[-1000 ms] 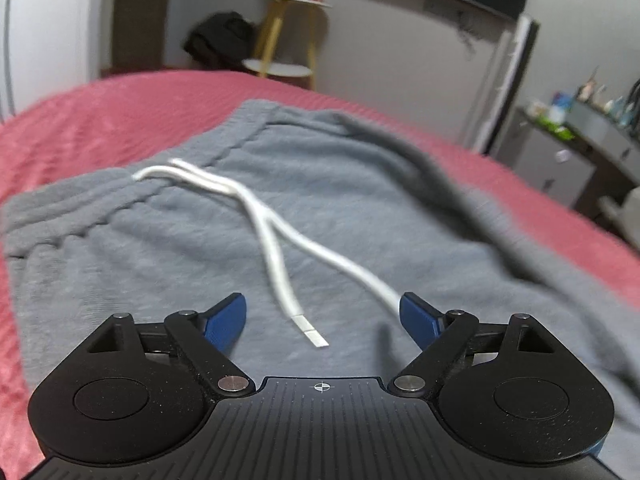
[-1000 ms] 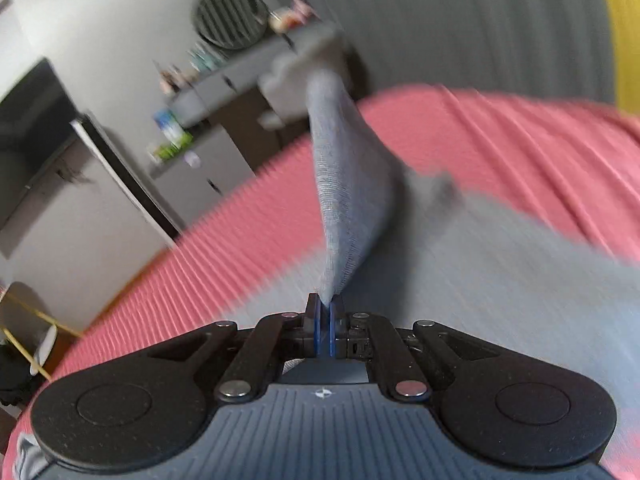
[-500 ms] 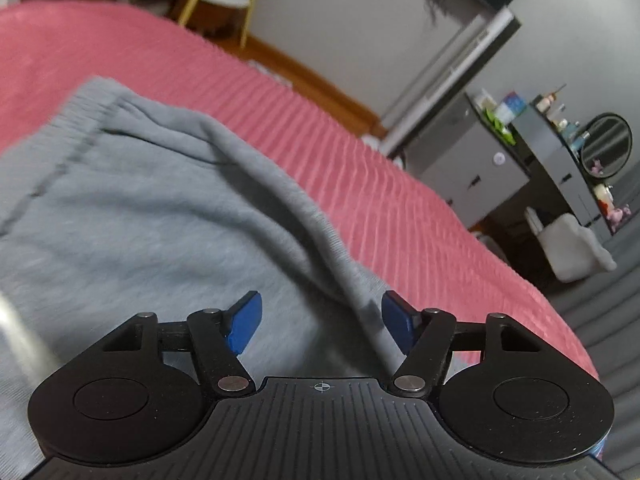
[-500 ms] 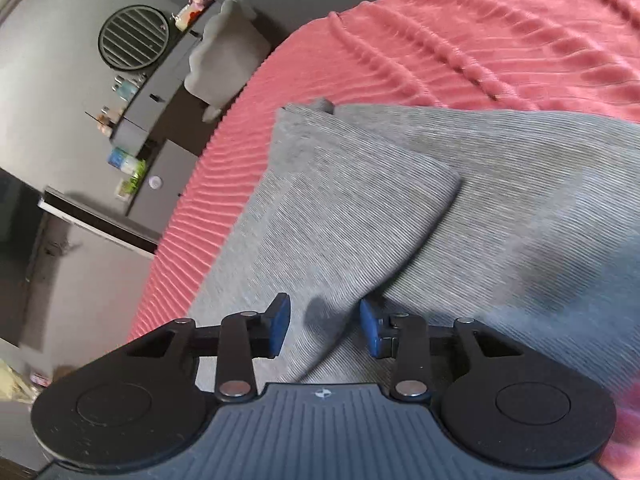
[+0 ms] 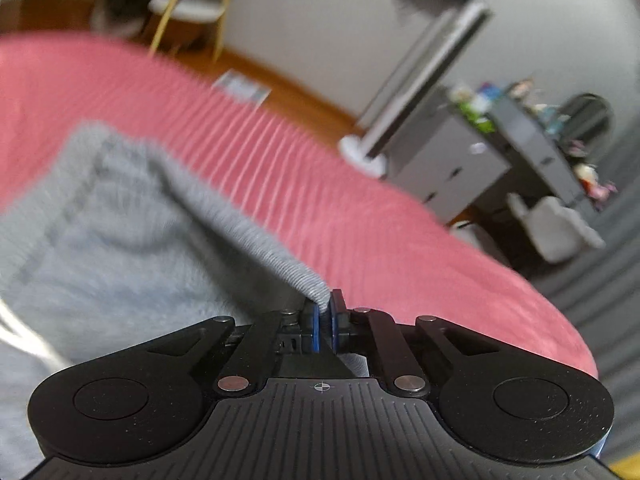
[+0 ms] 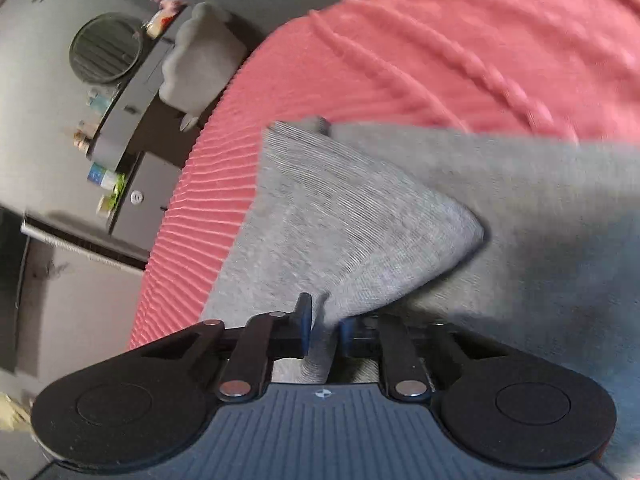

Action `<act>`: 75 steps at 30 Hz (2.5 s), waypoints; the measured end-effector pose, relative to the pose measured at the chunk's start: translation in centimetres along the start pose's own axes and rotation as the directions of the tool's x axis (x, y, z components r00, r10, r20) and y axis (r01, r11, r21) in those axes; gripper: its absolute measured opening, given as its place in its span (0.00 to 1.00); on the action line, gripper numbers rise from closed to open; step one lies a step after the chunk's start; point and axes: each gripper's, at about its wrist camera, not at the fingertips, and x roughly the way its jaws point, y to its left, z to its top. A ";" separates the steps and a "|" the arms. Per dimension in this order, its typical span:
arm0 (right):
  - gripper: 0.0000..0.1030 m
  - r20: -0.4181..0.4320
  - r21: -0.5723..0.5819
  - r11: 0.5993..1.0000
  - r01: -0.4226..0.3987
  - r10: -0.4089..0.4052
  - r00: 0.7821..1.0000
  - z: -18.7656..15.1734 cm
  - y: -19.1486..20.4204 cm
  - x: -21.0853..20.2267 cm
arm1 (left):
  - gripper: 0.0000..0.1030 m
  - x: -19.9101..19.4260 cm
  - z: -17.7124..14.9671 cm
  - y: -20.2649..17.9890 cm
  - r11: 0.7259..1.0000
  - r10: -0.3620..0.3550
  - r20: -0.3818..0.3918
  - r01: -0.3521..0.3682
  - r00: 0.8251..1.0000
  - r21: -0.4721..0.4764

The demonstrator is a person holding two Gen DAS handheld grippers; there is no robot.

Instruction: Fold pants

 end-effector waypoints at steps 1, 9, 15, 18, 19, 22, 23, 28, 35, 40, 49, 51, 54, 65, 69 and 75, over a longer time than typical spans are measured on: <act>0.05 0.017 -0.004 0.999 -0.041 0.041 0.999 0.6 0.6 -1.5 | 0.07 -2.3 -0.3 0.0 0.999 -0.027 0.024 0.026 0.999 0.019; 0.05 0.166 -0.189 0.979 -0.078 0.110 0.980 1.1 -2.6 -13.2 | 0.09 -14.4 -10.9 5.5 0.999 -0.045 -0.055 0.046 0.997 0.026; 0.07 0.098 -0.288 0.938 0.195 -0.173 0.980 -2.9 -8.3 -10.4 | 0.24 -12.3 -15.9 10.5 0.985 0.144 -0.142 -0.156 0.979 -0.078; 0.15 0.093 -0.220 0.959 0.179 -0.162 0.982 -3.4 -9.0 -10.0 | 0.45 -12.6 -14.7 12.8 0.969 0.098 -0.109 -0.120 0.989 -0.215; 0.26 0.088 -0.202 0.966 0.159 -0.144 0.986 -3.2 -9.1 -10.0 | 0.47 -12.6 -14.2 13.4 0.963 0.100 -0.092 -0.120 0.991 -0.240; 0.35 0.066 -0.170 0.977 0.126 -0.116 0.991 -2.8 -9.0 -9.4 | 0.47 -12.5 -13.5 15.0 0.933 0.148 -0.062 -0.160 0.987 -0.323; 0.35 0.062 -0.178 0.977 0.122 -0.113 0.992 -2.8 -8.6 -9.1 | 0.43 -12.2 -13.1 15.7 0.918 0.155 -0.066 -0.168 0.986 -0.358; 0.05 0.086 -0.294 0.937 0.188 -0.170 0.982 -2.4 -5.6 -8.4 | 0.13 -12.2 -12.0 17.5 0.878 0.150 -0.076 -0.168 0.986 -0.448; 0.05 0.319 -0.418 0.890 0.182 -0.043 0.947 -1.8 -3.4 -12.9 | 0.24 -14.1 -11.6 16.1 0.943 0.232 -0.075 -0.243 0.970 -0.226; 0.22 0.298 -0.425 0.785 0.451 -0.349 0.888 -2.3 -6.1 -10.1 | 0.69 -16.6 -11.0 14.8 0.805 0.561 0.025 -0.538 0.827 -0.250; 0.41 0.098 -0.614 0.789 -0.001 0.077 0.992 -8.0 1.4 -9.1 | 0.82 -10.7 -10.7 1.5 0.912 0.351 0.212 -0.385 0.912 0.143; 0.48 -0.266 -0.578 0.753 -0.314 0.190 0.945 -10.6 3.9 -5.4 | 0.82 -6.8 -12.3 -1.3 0.904 0.313 0.156 -0.344 0.937 0.253; 0.48 -0.500 -0.522 0.696 -0.494 0.219 0.838 -14.3 6.1 -0.4 | 0.81 -3.1 -15.7 -3.1 0.853 0.335 0.143 -0.364 0.931 0.374; 0.00 -0.038 -0.469 0.880 -0.077 0.067 0.997 -2.5 -0.6 4.3 | 0.92 -2.0 -15.9 1.8 0.884 0.401 0.116 -0.417 0.909 0.210; 0.07 0.161 -0.343 0.927 0.151 -0.101 0.982 0.4 -3.8 -1.6 | 0.92 -2.3 -15.6 2.4 0.880 0.415 0.120 -0.431 0.902 0.200; 0.39 0.200 -0.004 0.998 0.056 -0.054 0.978 -0.5 -13.7 -12.7 | 0.91 -4.3 -16.5 1.1 0.877 0.424 0.105 -0.437 0.900 0.201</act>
